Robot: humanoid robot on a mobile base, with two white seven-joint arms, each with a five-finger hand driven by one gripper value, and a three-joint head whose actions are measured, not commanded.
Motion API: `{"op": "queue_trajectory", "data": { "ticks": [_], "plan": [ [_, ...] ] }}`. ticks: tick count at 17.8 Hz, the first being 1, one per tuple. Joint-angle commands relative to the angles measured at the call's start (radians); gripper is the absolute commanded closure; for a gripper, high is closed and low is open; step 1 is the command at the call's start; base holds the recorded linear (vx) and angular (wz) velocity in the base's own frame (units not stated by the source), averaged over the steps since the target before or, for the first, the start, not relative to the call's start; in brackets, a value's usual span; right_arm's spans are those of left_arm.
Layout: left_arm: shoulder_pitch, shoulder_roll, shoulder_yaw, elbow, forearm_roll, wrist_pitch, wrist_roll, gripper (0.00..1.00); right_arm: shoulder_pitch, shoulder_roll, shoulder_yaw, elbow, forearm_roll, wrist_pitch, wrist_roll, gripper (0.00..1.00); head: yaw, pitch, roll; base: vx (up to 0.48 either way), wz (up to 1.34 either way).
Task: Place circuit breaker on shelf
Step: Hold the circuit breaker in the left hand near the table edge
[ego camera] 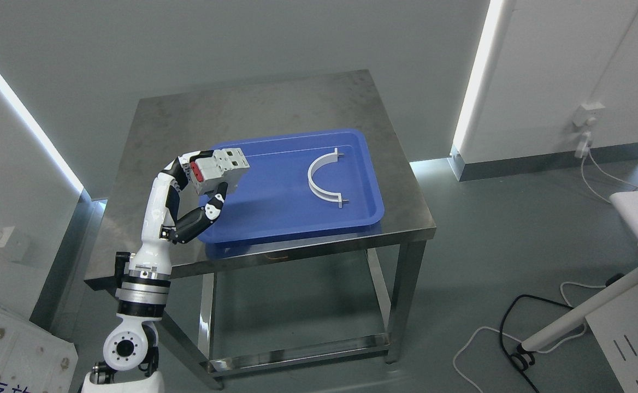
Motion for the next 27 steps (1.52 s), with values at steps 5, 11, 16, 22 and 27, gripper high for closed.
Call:
{"op": "queue_trajectory", "data": {
  "ticks": [5,11,16,22,27],
  "plan": [
    [0.094,0.0,0.036,-0.133,0.017,-0.057,-0.025,0.79,0.015,-0.017,0.0,0.0,0.001,-0.083,0.0,0.0,0.0,0.0,0.0,0.0,0.0],
    [0.098,0.0,0.057,-0.133,0.017,-0.074,-0.025,0.79,0.015,-0.017,0.0,0.0,0.001,-0.083,0.0,0.0,0.0,0.0,0.0,0.0,0.0],
    [0.098,0.0,0.06,-0.133,0.017,-0.073,-0.025,0.78,0.015,-0.017,0.0,0.0,0.001,-0.083,0.0,0.0,0.0,0.0,0.0,0.0,0.0],
    [0.098,0.0,0.059,-0.133,0.017,-0.074,-0.025,0.78,0.015,-0.017,0.0,0.0,-0.001,-0.083,0.0,0.0,0.0,0.0,0.0,0.0,0.0],
    [0.098,0.0,0.059,-0.133,0.017,-0.074,-0.025,0.78,0.015,-0.017,0.0,0.0,-0.001,-0.083,0.0,0.0,0.0,0.0,0.0,0.0,0.0]
  ]
}}
